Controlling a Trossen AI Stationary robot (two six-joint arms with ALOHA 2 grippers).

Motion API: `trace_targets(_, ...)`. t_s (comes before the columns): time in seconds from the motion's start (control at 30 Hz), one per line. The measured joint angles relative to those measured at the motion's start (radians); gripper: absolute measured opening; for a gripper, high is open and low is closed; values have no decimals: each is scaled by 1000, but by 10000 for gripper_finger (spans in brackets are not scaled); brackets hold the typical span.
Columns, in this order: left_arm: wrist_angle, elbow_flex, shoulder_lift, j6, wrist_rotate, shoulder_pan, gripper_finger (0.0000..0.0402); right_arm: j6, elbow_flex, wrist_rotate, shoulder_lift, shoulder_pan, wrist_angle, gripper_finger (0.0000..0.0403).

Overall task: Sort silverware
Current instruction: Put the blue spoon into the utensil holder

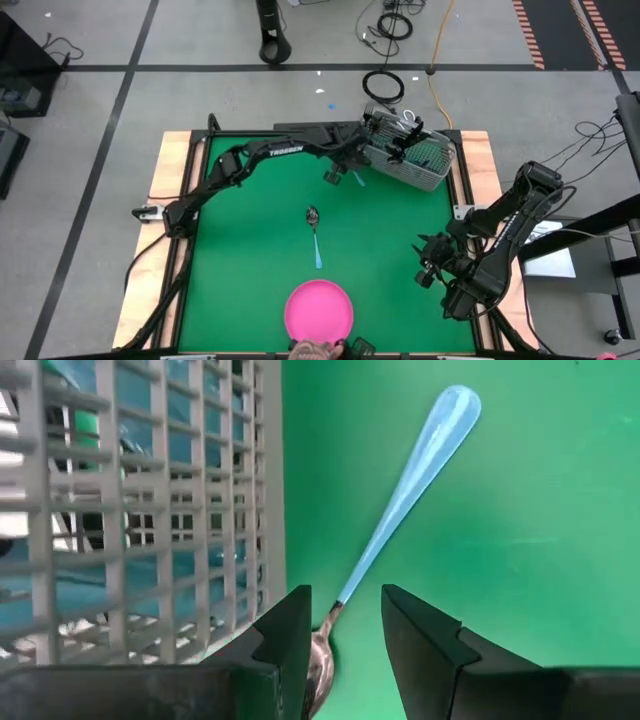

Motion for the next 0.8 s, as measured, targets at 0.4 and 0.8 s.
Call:
trace_targets(0.4,-10,1,-2,-5,20,1,125,2,0,3,0,-19,1,128)
trace_targets(0.8,-351,65,-210,-113,-39,-97,125,-250,-6,78,0,-189,217,128)
